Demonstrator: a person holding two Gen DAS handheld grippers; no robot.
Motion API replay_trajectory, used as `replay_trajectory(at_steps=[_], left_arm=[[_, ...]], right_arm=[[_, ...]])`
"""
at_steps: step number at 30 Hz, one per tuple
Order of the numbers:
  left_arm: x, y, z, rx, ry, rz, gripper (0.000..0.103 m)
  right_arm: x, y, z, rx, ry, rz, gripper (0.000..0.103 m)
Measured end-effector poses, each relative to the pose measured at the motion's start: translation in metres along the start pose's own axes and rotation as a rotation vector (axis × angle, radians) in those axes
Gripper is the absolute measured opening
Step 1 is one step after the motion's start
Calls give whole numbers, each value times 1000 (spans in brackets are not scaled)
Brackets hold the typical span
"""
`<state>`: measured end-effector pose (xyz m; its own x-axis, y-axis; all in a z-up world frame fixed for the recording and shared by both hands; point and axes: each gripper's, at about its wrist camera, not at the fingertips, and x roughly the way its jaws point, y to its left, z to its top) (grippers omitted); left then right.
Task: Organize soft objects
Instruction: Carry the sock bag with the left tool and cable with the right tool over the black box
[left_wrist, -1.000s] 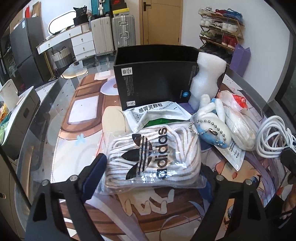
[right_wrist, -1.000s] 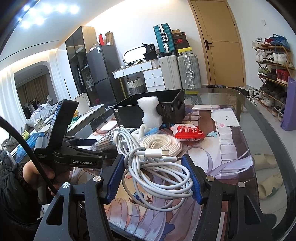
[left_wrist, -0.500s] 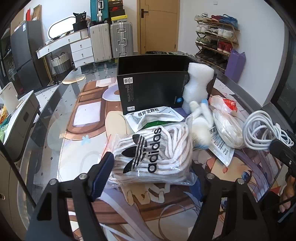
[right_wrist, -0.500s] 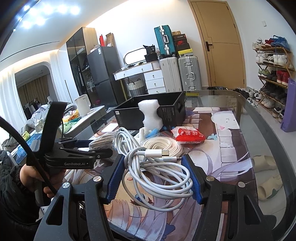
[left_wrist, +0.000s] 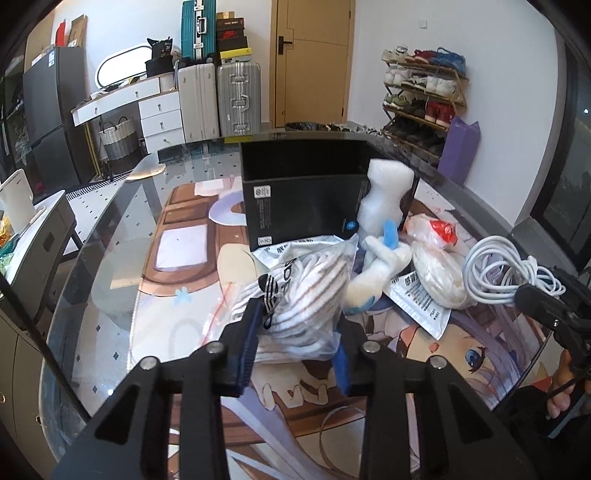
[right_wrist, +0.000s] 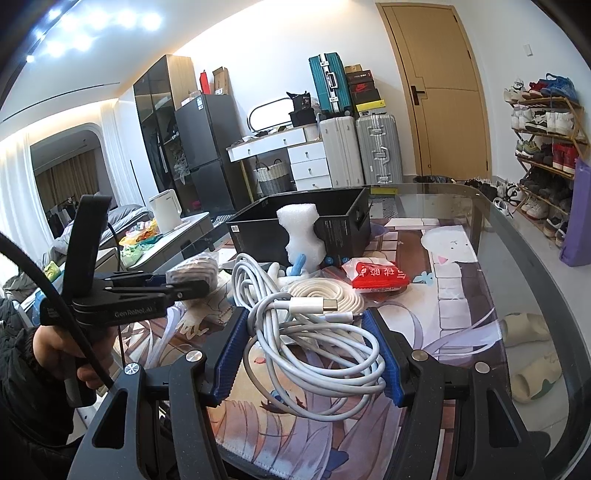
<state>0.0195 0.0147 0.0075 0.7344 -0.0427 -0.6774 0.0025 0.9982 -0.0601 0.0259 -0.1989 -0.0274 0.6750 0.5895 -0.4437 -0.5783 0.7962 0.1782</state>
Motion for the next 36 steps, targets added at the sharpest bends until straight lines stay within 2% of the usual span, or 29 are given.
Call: replay_trajectory(at_steps=[6, 23, 36], left_arm=[[-14, 6, 6, -22, -41, -18, 23], [-39, 7, 33, -48, -137, -60, 23], [-35, 8, 63, -48, -188, -68, 23]], right_arm=[[-1, 2, 8, -10, -9, 0, 63], [5, -2, 54, -25, -41, -30, 63], [23, -11, 100, -44, -59, -53, 63]])
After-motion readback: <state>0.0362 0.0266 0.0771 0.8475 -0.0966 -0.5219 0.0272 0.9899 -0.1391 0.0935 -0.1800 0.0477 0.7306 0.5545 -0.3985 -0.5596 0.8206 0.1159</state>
